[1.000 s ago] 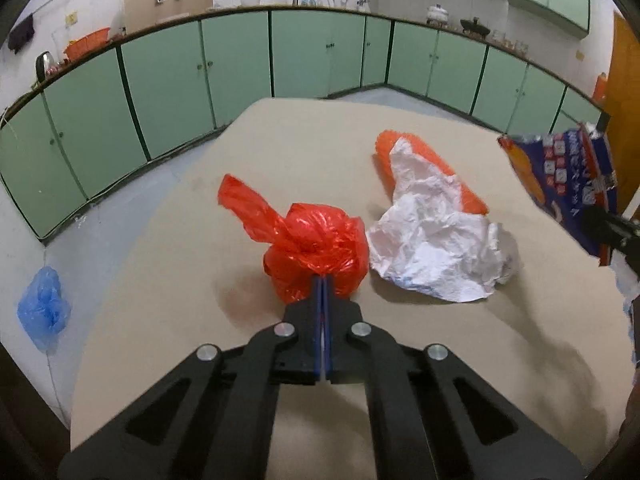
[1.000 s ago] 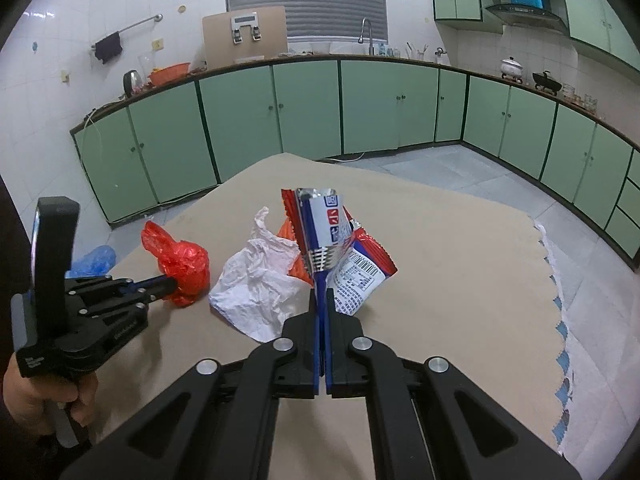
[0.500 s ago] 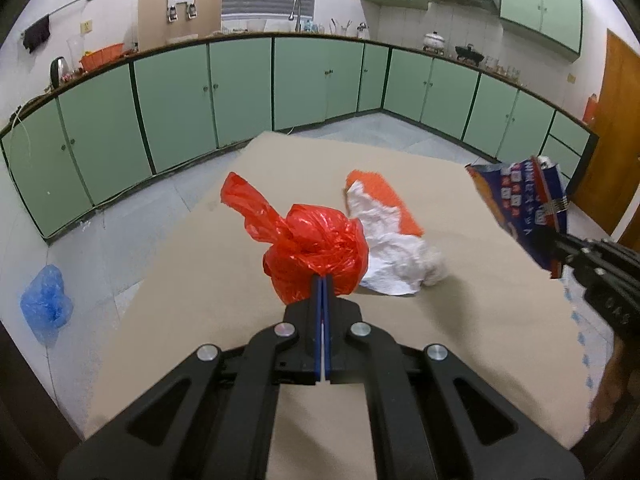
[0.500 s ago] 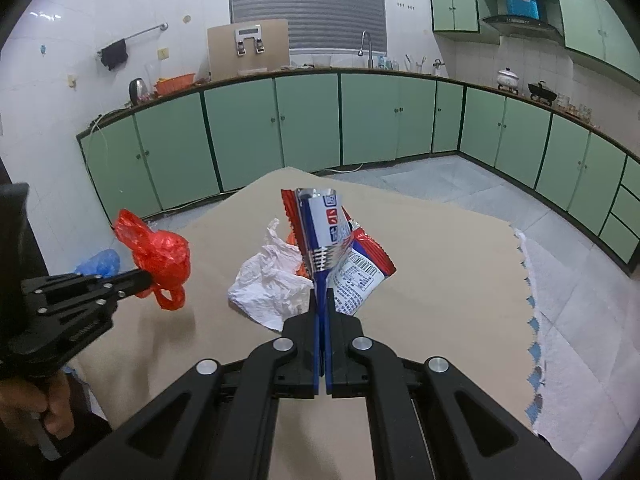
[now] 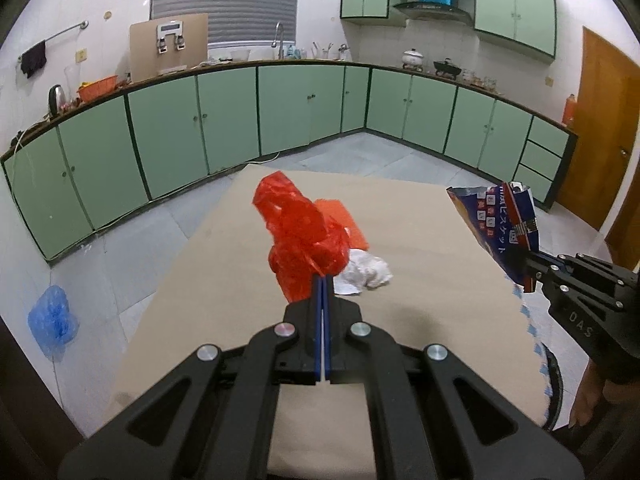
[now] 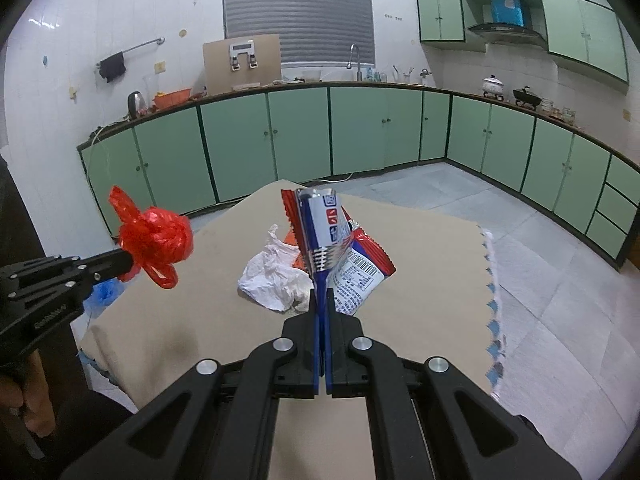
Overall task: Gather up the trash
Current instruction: 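Carry the red bag and snack packet over the black bin and release both, then move both open grippers back over the table toward the white tissue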
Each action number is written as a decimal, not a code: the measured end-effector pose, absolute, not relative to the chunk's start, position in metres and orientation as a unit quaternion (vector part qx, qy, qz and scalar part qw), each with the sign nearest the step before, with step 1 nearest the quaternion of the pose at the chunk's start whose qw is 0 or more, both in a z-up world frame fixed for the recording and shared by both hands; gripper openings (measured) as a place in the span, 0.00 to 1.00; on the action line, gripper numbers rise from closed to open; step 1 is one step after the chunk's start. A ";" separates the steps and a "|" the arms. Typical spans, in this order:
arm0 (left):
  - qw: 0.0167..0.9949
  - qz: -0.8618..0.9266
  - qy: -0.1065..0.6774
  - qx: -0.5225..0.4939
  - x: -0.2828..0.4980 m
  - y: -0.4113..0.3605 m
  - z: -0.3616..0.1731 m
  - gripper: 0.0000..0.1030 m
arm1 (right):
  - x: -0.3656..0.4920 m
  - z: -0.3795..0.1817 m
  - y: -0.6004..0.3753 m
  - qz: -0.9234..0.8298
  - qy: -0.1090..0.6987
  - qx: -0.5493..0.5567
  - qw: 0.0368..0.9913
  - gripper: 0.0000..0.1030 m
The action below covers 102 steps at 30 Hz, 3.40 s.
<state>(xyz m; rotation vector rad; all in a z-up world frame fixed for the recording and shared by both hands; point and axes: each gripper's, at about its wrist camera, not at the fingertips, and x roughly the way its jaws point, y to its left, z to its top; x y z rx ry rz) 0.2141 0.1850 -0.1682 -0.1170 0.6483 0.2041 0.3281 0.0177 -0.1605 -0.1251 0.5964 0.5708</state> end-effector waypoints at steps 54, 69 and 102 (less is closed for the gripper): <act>0.882 -0.238 0.402 0.066 0.251 -0.175 -0.299 0.00 | 0.261 -0.282 -0.295 0.030 0.444 0.037 0.895 0.07; 0.869 -0.211 0.439 0.089 0.288 -0.189 -0.350 0.18 | 0.290 -0.319 -0.311 0.021 0.487 0.060 0.871 0.26; 0.948 0.100 0.303 -0.010 0.222 0.136 -0.196 0.74 | 0.330 -0.196 -0.040 0.284 0.327 -0.068 0.899 0.52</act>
